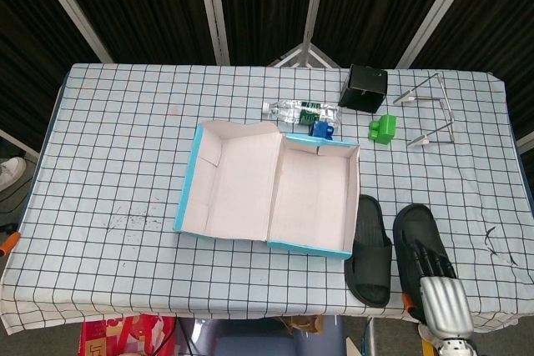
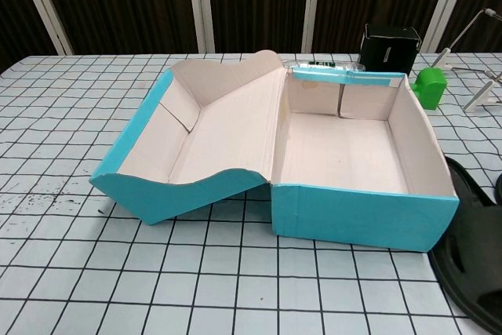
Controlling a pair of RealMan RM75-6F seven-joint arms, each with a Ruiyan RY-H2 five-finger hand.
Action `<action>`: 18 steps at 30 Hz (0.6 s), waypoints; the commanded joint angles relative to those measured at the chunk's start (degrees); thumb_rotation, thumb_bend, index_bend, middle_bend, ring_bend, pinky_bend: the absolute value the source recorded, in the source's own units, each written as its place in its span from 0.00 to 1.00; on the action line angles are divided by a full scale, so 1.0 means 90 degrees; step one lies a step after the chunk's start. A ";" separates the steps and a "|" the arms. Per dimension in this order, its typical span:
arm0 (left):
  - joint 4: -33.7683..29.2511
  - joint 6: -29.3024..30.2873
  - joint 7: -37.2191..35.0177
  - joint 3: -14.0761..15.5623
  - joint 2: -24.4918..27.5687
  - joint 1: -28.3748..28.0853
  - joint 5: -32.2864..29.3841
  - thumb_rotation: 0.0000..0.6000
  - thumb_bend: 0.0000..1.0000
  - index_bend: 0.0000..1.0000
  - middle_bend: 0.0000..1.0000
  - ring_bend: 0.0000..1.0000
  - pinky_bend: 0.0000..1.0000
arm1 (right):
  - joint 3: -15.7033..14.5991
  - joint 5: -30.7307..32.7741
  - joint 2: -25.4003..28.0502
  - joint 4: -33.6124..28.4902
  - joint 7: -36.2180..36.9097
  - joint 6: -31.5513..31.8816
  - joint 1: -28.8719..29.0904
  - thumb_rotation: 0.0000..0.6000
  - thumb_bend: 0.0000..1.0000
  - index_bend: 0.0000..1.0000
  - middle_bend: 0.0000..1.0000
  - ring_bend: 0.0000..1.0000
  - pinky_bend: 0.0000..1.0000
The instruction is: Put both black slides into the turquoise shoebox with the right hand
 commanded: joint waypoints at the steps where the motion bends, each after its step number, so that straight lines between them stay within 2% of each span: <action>1: -0.0002 -0.0001 0.0013 0.0002 -0.0003 0.0000 0.0002 1.00 0.20 0.10 0.03 0.00 0.08 | 0.0005 -0.0057 -0.0188 0.0120 -0.0131 -0.0115 0.0059 1.00 0.31 0.03 0.05 0.10 0.14; 6: 0.0000 -0.0014 0.0033 -0.0007 -0.0008 -0.0005 -0.0022 1.00 0.20 0.10 0.03 0.00 0.08 | 0.0182 -0.0070 -0.0491 0.0313 -0.0313 -0.0134 0.0147 1.00 0.31 0.02 0.05 0.10 0.13; 18: -0.0017 -0.0051 0.0175 -0.0004 -0.0043 -0.0032 -0.0035 1.00 0.20 0.10 0.03 0.00 0.08 | 0.0258 0.0304 -0.0766 0.0474 -0.0492 -0.0527 0.0304 1.00 0.31 0.03 0.05 0.10 0.13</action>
